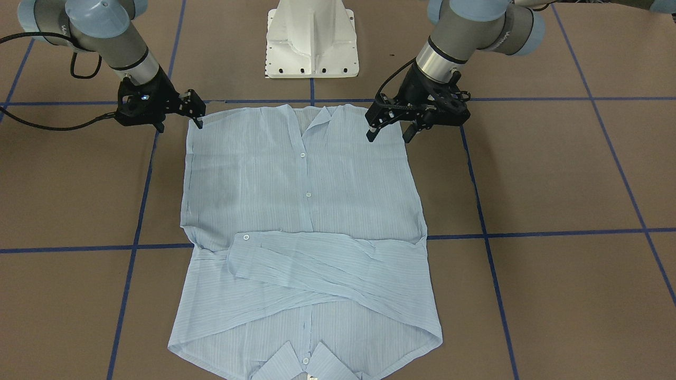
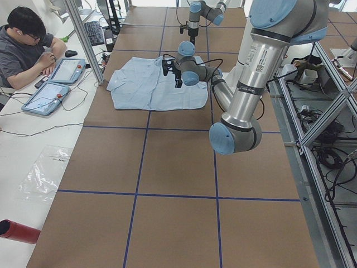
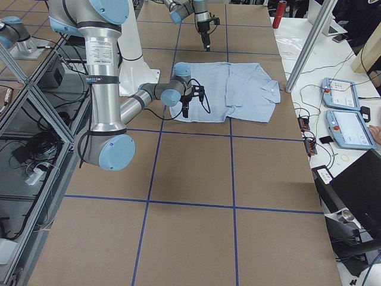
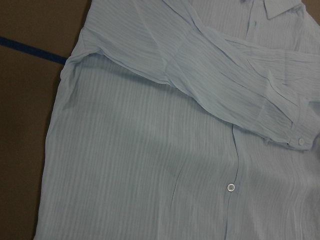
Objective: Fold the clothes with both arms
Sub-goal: 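Move both grippers down to the shirt's side edges near the hem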
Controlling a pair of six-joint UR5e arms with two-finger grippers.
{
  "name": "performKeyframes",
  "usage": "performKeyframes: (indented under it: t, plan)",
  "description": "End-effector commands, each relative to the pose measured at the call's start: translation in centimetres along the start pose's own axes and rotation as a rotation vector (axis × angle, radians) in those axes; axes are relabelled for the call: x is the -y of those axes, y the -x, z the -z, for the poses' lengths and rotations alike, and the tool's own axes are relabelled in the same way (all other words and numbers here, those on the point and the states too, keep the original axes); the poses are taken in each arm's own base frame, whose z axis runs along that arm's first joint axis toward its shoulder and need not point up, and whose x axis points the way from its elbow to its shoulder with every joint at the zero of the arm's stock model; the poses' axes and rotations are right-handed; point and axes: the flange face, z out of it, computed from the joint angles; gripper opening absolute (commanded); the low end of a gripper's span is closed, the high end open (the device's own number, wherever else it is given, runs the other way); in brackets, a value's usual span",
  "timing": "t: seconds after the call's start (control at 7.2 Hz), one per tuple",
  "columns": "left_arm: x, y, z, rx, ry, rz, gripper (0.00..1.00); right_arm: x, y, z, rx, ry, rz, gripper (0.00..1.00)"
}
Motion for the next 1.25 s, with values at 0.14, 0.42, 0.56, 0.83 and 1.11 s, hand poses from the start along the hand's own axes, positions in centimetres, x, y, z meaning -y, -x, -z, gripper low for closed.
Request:
performKeyframes:
  t: [0.14, 0.42, 0.56, 0.83, 1.11]
  plan:
    - [-0.1, -0.1, 0.0, -0.001, -0.002, -0.002, 0.99, -2.4, -0.2, -3.0, -0.054, 0.027, 0.028, 0.96]
    - [-0.1, 0.0, 0.0, 0.0, -0.002, -0.001, 0.99, -3.2, 0.1, -4.6, -0.069, 0.054, 0.039, 0.92]
    - [0.0, 0.0, 0.0, 0.0, -0.003, -0.001, 0.99, -3.3, 0.1, -4.9, -0.071, 0.063, 0.04, 0.84]
    - [-0.1, 0.1, -0.1, 0.003, -0.003, 0.0, 0.99, -3.4, 0.1, -5.1, -0.072, 0.073, 0.04, 0.66]
    - [-0.1, 0.1, -0.1, 0.003, -0.003, 0.0, 0.99, -3.7, 0.3, -5.5, -0.072, 0.083, 0.045, 0.59]
